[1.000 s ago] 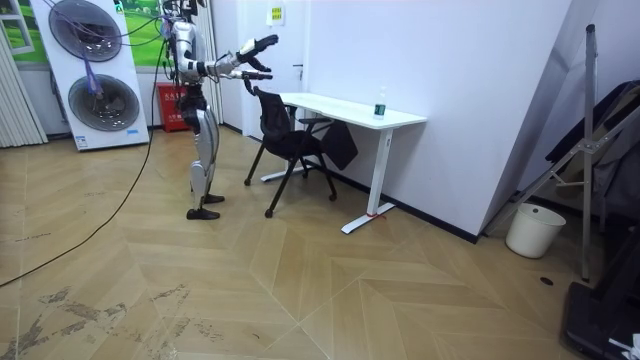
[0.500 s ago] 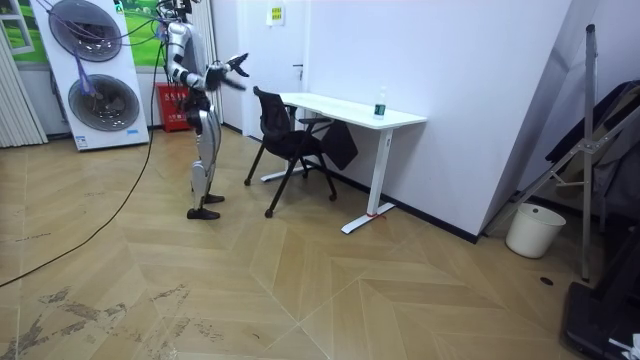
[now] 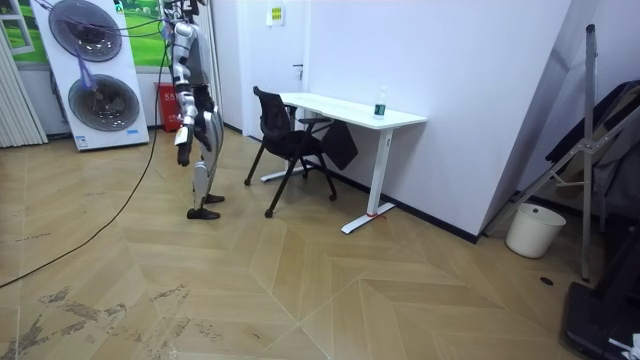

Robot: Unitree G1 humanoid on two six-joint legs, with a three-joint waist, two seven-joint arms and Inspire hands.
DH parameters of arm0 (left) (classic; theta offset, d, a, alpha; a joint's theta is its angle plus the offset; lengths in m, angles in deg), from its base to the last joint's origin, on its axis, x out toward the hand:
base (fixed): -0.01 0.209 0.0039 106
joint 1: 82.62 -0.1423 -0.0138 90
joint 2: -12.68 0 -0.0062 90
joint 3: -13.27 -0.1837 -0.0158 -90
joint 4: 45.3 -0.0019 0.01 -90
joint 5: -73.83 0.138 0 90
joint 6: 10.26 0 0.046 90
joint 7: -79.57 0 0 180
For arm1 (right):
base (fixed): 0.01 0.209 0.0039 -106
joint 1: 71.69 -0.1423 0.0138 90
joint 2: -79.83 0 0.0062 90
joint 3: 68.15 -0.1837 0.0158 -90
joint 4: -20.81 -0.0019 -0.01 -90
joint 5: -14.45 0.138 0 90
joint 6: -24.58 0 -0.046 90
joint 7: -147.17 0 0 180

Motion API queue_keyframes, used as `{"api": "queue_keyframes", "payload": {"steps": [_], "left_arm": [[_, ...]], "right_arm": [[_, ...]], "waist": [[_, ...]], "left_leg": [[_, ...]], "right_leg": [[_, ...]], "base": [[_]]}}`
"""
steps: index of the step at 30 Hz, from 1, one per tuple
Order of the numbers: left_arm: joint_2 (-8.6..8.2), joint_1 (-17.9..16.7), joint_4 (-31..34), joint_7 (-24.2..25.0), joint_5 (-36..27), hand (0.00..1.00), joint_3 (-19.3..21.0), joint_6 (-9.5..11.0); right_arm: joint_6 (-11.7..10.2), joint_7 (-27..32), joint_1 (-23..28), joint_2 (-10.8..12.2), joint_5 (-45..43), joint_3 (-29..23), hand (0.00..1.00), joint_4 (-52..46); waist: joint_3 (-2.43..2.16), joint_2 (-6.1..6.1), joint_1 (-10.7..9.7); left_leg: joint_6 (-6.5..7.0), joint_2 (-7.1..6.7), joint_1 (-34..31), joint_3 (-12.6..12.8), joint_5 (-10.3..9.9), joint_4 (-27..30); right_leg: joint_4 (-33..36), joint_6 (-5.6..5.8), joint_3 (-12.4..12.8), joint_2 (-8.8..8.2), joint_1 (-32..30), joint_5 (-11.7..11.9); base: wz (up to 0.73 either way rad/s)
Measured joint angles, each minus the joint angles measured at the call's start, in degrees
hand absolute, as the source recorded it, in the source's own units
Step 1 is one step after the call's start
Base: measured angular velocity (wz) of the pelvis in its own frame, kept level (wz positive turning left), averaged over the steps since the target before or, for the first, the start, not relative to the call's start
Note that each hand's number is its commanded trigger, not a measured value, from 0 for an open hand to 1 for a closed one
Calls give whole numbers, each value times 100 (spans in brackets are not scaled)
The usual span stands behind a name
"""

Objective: Push chair

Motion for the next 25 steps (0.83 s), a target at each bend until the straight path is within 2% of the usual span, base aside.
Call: {"api": "queue_keyframes", "payload": {"steps": [3, 5, 8, 11, 16, 20, 25], "left_arm": [[-36, 32, -484, 379, -1, 0, -125, -155], [-51, 176, -828, 635, -3, 0, -351, -343], [-56, 357, -1000, 1016, -175, 0, -828, -551], [-77, 609, -998, 1372, -226, 0, -1091, -653], [-100, 907, -855, 1714, -209, 0, -1538, -648], [-94, 1098, -795, 1823, -160, 0, -1876, -597], [-35, 1108, -787, 1925, -107, 0, -2127, -539]], "right_arm": [[113, -450, -121, 21, -8, 206, 0, 417], [214, -779, -208, 28, -9, 503, 0, 647], [246, -1081, -250, 76, -11, 921, 0, 650], [237, -1225, -357, 203, -66, 990, 0, 648], [235, -1366, -421, 263, -278, 1493, 0, 634], [235, -1707, -522, 269, -530, 1845, 0, 640], [236, -1956, -517, 238, -538, 2039, 0, 639]], "waist": [[0, 13, -63], [0, 12, -95], [1, 12, -105], [3, 7, -127], [6, 1, -197], [5, -10, -231], [10, -43, -252]], "left_leg": [[0, 1, 19, 31, -18, -1], [2, 1, 23, 34, -21, -1], [3, 3, 25, 38, -21, 8], [2, 3, 30, 34, -21, 15], [1, -11, -13, 43, -22, 4], [0, -33, -37, 43, -22, 3], [0, -56, -31, 39, -22, 6]], "right_leg": [[-12, 7, 30, 1, 6, -9], [-15, 8, 25, -1, 9, -10], [-57, 13, 23, 2, 38, -4], [-72, 13, 16, 6, 52, 0], [-77, 13, 26, 6, 0, -1], [-79, 13, 105, 15, -53, 0], [-97, 13, 155, 13, -59, -1]], "base": [[-4], [-2], [0], [0], [-1], [-10], [-5]]}}
